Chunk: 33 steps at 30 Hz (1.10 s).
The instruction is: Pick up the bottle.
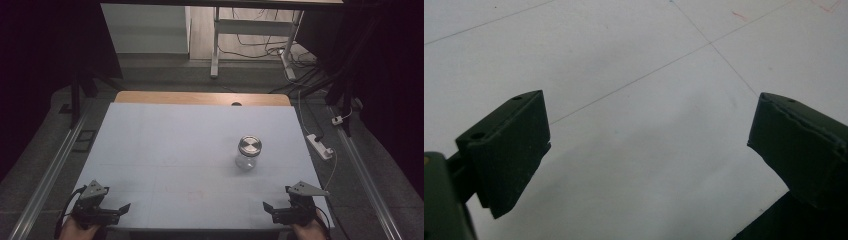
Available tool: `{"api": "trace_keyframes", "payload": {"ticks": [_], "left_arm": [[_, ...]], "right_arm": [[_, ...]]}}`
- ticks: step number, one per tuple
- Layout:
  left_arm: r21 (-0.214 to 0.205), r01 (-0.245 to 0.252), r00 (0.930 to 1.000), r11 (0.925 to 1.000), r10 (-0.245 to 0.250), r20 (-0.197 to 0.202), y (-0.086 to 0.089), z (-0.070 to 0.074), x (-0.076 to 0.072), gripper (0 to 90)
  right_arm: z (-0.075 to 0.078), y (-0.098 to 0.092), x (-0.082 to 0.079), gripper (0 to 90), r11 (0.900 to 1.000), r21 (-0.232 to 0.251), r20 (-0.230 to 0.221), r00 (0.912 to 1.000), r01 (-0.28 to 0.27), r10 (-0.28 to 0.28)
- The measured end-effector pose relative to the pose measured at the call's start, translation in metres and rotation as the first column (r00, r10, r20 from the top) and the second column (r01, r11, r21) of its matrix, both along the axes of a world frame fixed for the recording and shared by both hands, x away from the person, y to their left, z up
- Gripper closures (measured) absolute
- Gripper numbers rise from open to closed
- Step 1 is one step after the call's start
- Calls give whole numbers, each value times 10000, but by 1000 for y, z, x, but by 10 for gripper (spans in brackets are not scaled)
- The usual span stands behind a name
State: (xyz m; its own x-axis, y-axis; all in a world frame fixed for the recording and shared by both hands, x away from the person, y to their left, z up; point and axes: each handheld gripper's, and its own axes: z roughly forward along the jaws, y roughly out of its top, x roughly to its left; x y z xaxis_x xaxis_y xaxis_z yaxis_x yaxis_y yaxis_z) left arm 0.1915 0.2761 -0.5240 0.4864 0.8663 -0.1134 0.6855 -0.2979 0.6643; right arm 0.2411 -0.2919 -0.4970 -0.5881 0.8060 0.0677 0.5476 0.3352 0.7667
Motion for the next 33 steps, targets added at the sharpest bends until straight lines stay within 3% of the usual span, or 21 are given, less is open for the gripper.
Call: {"api": "trace_keyframes", "payload": {"ticks": [4, 10, 23, 33], "left_arm": [[-6, -8, 10000, 10000, 8, -14, 0, 0, 0, 37], [-64, -78, 10000, 9999, 78, -51, 1, 0, 0, 36], [-77, -56, 10000, 10000, 56, -75, 1, 0, 0, 31], [0, -164, 9999, 9999, 164, -50, 1, 0, 0, 7]], "right_arm": [[2, 1, 0, 0, 9999, 129, 27, 10000, -69, 69], [9, 4, -2, 0, 9995, 250, 452, 9988, -191, 180], [13, 11, 3, 0, 9979, -32, 811, 9946, -641, 641], [17, 20, 9, 0, 9951, 73, 1026, 9900, -984, 971]]}}
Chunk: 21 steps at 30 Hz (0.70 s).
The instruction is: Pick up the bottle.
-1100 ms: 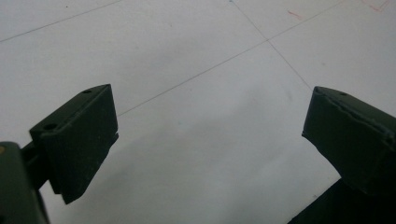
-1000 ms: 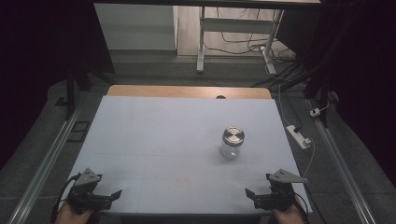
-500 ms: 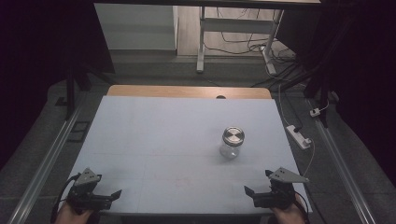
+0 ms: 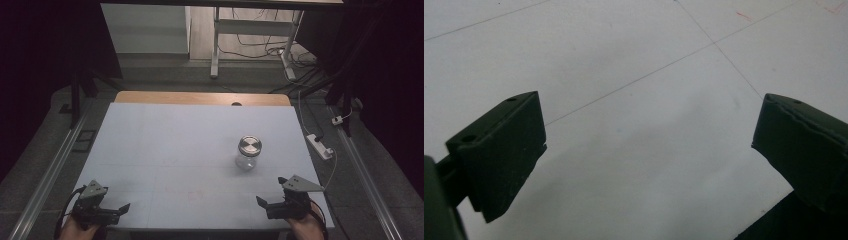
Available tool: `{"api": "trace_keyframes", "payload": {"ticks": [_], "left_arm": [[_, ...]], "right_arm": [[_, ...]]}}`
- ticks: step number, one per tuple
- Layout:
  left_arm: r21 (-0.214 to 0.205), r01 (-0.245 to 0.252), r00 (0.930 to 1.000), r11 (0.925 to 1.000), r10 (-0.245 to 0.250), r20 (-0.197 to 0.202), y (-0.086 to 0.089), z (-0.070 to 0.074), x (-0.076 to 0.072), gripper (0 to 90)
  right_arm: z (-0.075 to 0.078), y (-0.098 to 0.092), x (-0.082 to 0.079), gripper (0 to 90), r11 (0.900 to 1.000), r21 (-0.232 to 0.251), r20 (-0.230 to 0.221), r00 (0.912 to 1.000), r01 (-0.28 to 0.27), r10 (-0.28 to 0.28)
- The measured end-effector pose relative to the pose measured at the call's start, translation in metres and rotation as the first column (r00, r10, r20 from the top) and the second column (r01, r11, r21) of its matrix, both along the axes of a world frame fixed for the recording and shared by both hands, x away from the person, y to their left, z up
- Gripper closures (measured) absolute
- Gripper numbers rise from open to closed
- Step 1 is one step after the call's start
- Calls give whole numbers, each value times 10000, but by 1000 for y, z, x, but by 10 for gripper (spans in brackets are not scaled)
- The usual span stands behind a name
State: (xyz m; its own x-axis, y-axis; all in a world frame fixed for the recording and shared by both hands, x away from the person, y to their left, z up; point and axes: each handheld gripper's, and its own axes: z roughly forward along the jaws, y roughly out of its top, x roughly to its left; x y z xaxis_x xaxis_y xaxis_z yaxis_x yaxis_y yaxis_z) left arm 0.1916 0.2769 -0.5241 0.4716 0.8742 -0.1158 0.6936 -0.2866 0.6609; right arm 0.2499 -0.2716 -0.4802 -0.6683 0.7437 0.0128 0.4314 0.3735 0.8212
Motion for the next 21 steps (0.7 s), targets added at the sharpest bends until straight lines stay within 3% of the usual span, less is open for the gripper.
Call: {"api": "trace_keyframes", "payload": {"ticks": [8, 18, 21], "left_arm": [[4, -104, 9999, 9999, 104, 68, 0, 0, -1, 0], [-405, -161, 9998, 9991, 158, -83, 5, 1, 1, 1], [-472, -87, 9999, 9988, 84, -77, 5, 1, 1, 3]], "right_arm": [[1, 8, 8, 0, 9991, 61, 99, 9991, -416, 415], [2, 19, 22, 0, 9968, 166, -109, 9968, -784, 786], [3, 24, 28, 0, 9953, -30, -45, 9953, -966, 966]]}}
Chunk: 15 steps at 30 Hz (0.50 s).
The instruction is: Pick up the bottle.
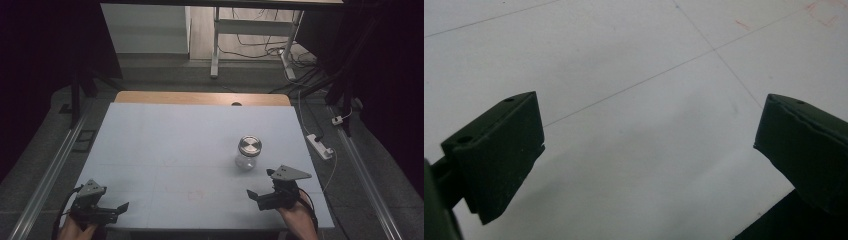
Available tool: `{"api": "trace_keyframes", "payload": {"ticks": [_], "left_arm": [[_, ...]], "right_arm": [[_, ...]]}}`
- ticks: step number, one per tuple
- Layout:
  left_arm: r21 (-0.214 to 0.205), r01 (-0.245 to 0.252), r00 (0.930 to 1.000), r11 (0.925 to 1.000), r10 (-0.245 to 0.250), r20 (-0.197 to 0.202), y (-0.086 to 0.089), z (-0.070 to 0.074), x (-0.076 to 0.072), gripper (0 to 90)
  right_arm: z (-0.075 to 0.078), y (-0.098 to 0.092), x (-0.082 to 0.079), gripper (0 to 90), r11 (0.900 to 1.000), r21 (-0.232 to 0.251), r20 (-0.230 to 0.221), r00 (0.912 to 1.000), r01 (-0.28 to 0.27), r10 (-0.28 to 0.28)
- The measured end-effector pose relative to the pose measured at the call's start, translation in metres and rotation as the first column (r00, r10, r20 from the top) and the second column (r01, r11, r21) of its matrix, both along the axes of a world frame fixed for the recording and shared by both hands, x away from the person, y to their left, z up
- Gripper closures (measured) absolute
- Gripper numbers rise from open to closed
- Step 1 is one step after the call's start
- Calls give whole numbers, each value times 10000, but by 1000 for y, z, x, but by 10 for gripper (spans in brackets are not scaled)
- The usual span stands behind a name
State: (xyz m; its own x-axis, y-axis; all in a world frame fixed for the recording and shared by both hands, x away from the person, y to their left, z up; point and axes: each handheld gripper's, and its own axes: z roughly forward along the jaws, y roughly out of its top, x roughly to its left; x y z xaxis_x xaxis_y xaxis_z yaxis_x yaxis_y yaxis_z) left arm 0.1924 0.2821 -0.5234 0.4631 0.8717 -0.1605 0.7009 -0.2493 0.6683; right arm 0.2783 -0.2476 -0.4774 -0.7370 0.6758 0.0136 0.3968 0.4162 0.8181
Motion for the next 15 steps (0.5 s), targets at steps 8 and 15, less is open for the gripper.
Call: {"api": "trace_keyframes", "payload": {"ticks": [8, 15], "left_arm": [[-429, 304, 9994, 9986, -297, 169, 1, 1, 3, 13], [-279, 627, 9980, 9976, -629, -57, -2, -1, 5, 12]], "right_arm": [[1, 7, 17, 0, 9987, 483, -249, 9996, 149, -137], [3, 6, 31, 1, 9970, 360, -431, 9968, 690, -675]]}}
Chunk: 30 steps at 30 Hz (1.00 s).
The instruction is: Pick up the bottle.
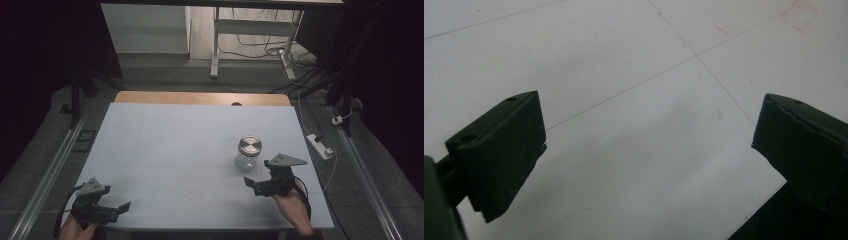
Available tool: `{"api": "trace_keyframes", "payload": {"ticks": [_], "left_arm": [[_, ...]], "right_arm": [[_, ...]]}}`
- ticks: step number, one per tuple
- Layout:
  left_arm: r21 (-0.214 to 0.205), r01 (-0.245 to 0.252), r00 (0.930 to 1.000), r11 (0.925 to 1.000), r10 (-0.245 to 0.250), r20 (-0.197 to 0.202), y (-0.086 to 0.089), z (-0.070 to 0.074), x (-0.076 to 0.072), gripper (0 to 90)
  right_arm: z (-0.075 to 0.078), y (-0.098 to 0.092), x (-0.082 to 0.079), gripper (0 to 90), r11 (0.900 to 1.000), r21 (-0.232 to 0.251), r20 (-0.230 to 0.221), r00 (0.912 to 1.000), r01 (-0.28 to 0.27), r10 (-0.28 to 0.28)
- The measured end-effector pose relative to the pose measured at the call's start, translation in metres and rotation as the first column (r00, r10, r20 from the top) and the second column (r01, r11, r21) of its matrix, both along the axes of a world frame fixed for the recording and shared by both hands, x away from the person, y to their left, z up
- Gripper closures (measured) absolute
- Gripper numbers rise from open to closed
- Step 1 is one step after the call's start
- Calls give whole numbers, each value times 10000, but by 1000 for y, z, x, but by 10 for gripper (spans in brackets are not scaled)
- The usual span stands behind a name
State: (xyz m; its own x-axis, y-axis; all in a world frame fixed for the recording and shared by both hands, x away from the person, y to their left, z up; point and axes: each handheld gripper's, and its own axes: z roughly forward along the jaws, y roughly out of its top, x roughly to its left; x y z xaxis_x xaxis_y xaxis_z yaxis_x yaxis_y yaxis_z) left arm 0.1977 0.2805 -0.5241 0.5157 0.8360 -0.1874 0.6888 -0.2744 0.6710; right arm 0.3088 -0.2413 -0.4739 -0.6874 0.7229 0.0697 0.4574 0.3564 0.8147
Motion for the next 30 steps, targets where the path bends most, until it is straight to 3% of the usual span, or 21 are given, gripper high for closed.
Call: {"api": "trace_keyframes", "payload": {"ticks": [5, 11, 19, 23, 30], "left_arm": [[153, 134, 9999, 9998, -133, -96, -2, 0, 1, 11], [-46, 154, 9996, 9999, -155, -215, 0, -1, 2, 10], [-133, 178, 9994, 9998, -182, -307, 0, -2, 3, 10], [-207, 219, 9990, 9995, -227, -374, 1, -2, 4, 10], [-282, 252, 9986, 9993, -265, -458, 2, -2, 5, 11]], "right_arm": [[-2, 3, 14, 0, 9994, -207, 161, 9995, 264, -261], [-6, 4, 33, 0, 9981, -187, 42, 9983, 580, -580], [-13, 12, 57, 0, 9974, -347, -194, 9978, 631, -638], [-18, 16, 68, 0, 9978, -198, -386, 9972, 629, -637], [-22, 24, 75, 0, 9972, -596, -149, 9988, 459, -469]]}}
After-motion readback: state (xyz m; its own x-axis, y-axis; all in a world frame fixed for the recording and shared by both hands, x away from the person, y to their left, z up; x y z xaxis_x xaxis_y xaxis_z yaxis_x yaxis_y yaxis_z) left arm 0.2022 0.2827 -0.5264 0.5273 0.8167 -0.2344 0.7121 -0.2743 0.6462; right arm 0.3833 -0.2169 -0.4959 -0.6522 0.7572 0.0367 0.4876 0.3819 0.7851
